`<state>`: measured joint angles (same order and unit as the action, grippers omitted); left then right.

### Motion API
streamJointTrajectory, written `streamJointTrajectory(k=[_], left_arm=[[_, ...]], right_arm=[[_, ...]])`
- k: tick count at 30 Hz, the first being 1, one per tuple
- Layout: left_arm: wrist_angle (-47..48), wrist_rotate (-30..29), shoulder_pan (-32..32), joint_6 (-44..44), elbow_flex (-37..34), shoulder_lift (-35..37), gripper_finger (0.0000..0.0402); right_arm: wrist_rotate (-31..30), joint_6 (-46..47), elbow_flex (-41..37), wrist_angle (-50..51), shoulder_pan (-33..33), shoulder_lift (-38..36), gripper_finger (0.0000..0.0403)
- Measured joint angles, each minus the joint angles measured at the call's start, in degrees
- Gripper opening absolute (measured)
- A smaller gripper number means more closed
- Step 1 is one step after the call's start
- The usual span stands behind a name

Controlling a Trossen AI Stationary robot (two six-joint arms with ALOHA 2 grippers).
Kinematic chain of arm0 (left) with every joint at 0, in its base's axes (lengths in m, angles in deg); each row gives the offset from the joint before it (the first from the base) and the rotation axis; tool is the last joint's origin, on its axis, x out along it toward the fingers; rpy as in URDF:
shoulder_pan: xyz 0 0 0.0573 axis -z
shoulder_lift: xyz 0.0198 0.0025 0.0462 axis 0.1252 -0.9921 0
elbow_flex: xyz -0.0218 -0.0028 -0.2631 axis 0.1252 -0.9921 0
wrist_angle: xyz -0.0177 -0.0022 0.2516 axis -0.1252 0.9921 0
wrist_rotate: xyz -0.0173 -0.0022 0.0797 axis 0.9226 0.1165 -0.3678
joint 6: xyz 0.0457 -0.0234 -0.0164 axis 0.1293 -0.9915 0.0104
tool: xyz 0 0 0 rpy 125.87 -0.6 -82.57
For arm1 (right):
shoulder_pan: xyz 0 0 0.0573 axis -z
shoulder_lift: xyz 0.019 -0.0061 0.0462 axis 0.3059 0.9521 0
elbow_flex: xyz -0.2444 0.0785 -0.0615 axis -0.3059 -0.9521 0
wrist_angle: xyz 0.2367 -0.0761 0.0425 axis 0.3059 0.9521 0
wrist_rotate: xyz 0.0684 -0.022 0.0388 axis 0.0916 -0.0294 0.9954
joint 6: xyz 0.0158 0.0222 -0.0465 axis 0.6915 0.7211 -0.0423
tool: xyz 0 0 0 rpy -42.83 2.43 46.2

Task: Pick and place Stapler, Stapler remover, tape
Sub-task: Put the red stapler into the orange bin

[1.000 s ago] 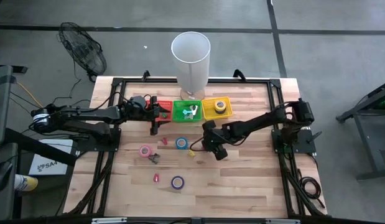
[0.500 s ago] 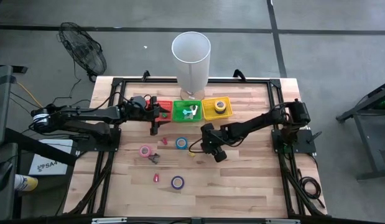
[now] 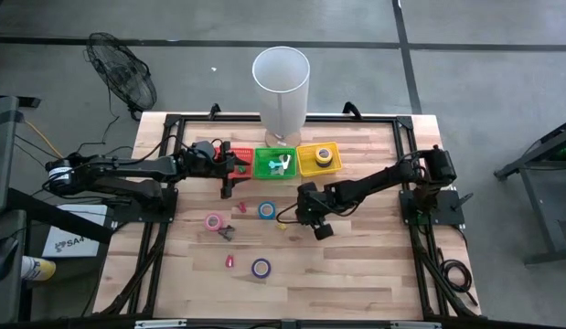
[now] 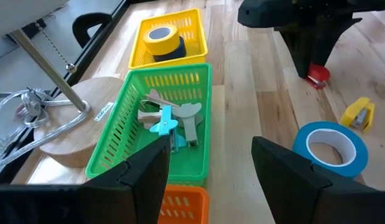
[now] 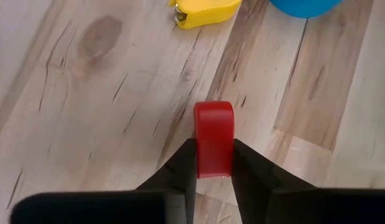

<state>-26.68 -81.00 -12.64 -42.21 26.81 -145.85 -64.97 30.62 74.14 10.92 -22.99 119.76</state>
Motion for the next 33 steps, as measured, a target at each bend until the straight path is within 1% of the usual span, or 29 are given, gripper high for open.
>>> streamJointTrajectory(k=[3, 8, 13, 16, 19, 22, 26, 29, 33], left_arm=[[0.0, 0.1, 0.0, -0.1, 0.0, 0.0, 0.0222], [0.0, 0.1, 0.0, -0.1, 0.0, 0.0, 0.0222], [-0.8, 0.2, 0.0, -0.1, 0.0, 0.0, 0.0222], [-2.9, 2.3, 0.0, 0.2, 0.0, 0.0, 0.0222], [-5.6, 5.7, 0.3, 1.0, 0.0, 0.0, 0.0222], [-7.8, 7.6, 1.7, 2.9, 0.0, 0.0, 0.0222], [-10.0, 7.8, 4.9, 6.0, 0.0, 0.0, 0.0222], [-11.5, 7.3, 7.1, 7.4, 0.0, 0.0, 0.0222], [-13.5, 6.9, 9.2, 7.4, 0.0, 0.0, 0.0222]], right_arm=[[-0.9, 1.6, 0.0, 0.0, -0.4, 0.0, 0.0062], [-4.9, 7.8, -0.2, -1.3, -1.5, 0.1, 0.0062], [-10.0, 13.3, -0.3, -6.7, -2.7, 0.1, 0.0063], [-14.2, 15.2, -0.3, -10.3, -3.2, -1.2, 0.0062], [-17.4, 17.1, -0.2, -14.1, -3.3, -1.9, 0.0062], [-18.7, 17.1, -0.2, -21.2, -3.2, -2.3, 0.0062], [-19.3, 16.4, -0.2, -30.9, -3.1, -2.3, 0.0062], [-21.1, 12.9, -0.2, -37.3, -3.1, -2.3, 0.0062], [-20.6, 8.9, -0.2, -44.0, -3.0, -2.4, 0.0062]])
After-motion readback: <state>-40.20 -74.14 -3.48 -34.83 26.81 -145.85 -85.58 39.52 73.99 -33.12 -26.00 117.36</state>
